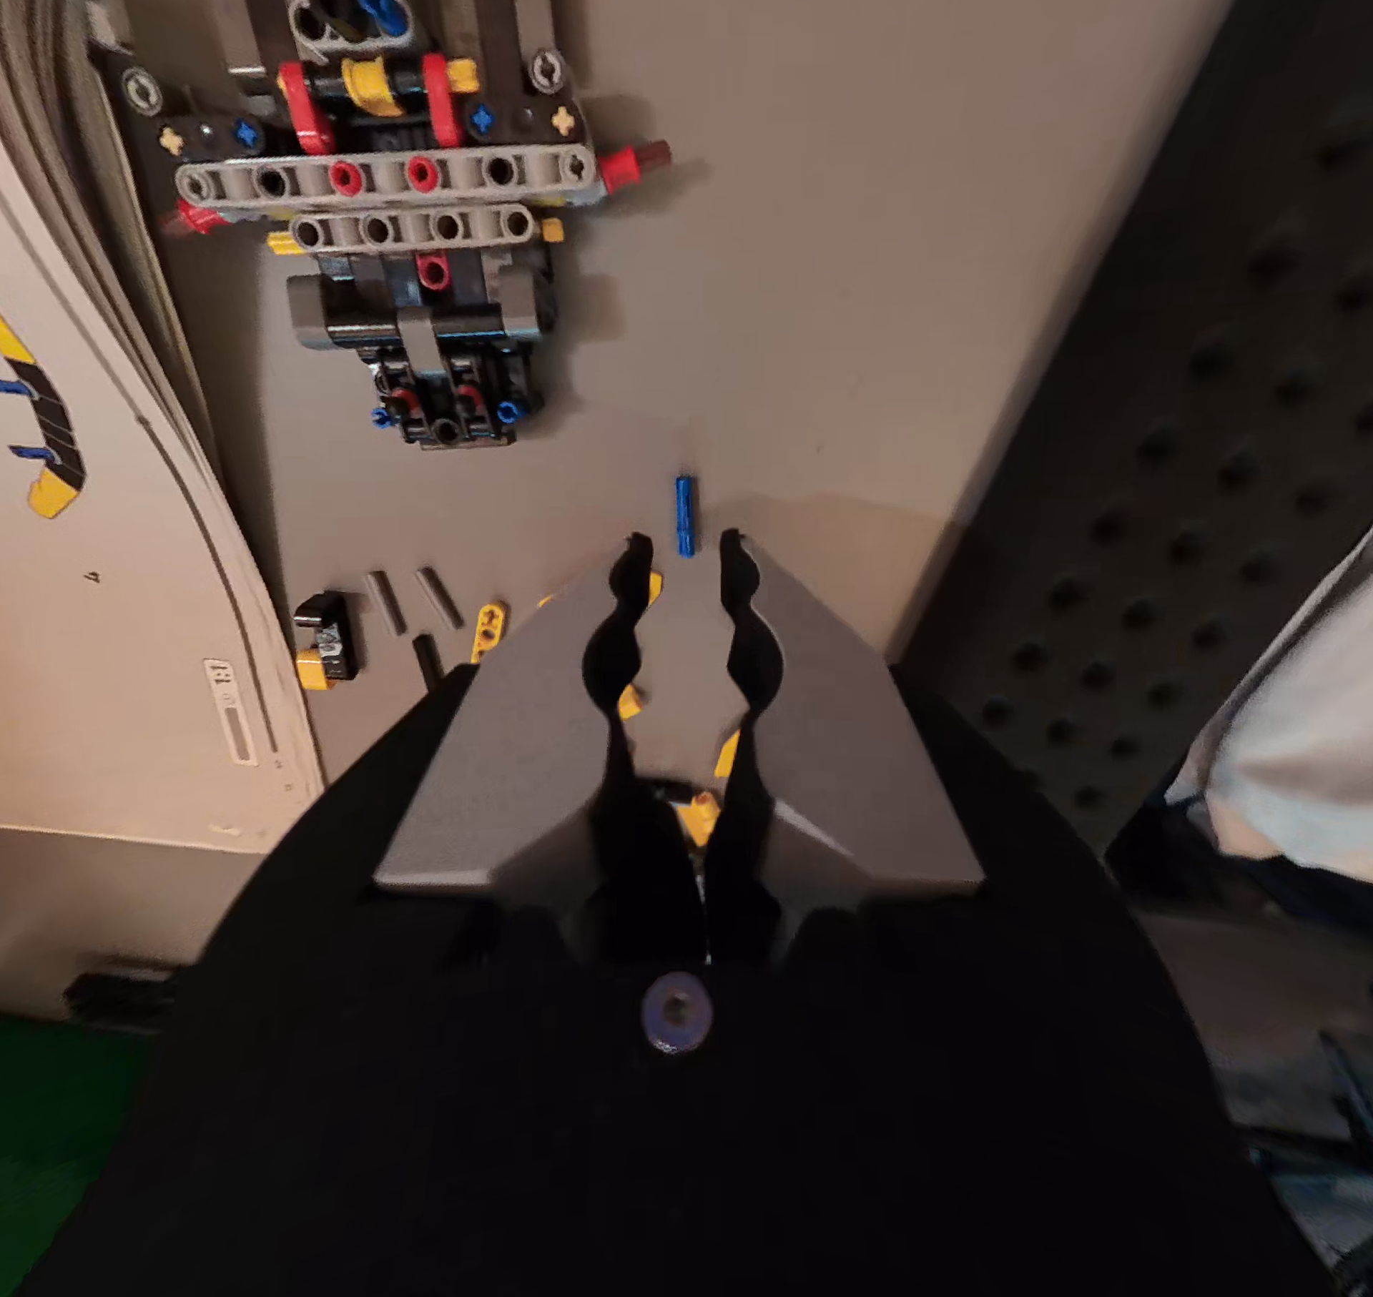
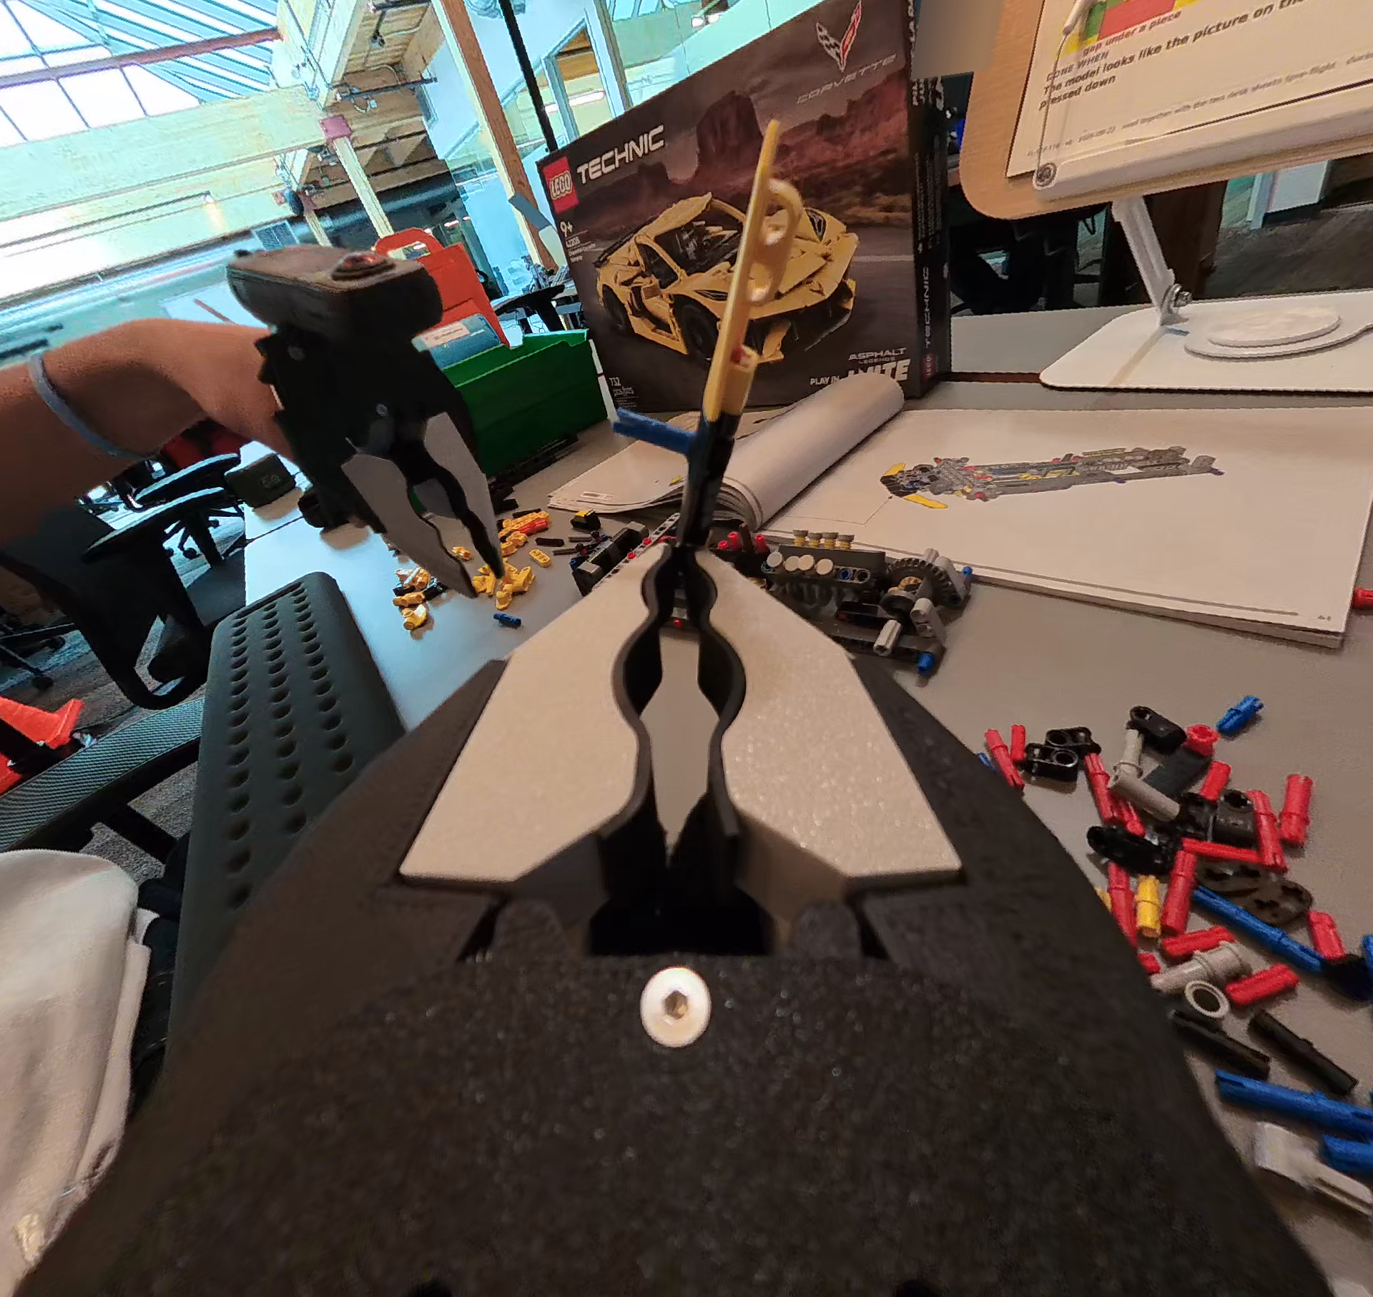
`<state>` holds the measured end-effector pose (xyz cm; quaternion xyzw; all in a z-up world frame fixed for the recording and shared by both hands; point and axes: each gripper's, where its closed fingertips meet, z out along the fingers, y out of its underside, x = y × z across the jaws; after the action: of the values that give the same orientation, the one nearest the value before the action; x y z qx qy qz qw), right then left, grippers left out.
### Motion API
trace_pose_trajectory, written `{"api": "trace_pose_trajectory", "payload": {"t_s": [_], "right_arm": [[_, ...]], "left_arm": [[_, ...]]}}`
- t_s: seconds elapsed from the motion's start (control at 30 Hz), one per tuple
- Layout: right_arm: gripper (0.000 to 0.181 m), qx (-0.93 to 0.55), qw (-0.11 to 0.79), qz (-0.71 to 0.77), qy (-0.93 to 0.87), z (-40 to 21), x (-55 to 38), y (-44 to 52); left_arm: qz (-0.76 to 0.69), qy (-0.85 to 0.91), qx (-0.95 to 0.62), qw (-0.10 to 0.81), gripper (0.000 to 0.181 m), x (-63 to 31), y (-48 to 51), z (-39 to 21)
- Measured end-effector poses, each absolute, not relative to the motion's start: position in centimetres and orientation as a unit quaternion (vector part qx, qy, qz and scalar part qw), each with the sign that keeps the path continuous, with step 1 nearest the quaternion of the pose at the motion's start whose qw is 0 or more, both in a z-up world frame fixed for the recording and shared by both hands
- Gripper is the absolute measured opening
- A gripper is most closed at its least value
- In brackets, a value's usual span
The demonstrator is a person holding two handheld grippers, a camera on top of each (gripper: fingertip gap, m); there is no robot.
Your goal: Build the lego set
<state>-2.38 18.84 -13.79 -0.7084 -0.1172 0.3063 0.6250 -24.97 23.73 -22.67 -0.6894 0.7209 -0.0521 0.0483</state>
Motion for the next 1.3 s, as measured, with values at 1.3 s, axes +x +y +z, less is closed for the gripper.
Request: {"api": "trace_pose_trajectory", "payload": {"t_s": [1.3], "right_arm": [[0.036, -0.852, 0.171, 0.489, -0.078, -19.4, -10.6, 15.2]], "left_arm": [[-0.674, 0.441, -0.478, 0.350, 0.002, -18.2, 16.5, -8.2]]}}
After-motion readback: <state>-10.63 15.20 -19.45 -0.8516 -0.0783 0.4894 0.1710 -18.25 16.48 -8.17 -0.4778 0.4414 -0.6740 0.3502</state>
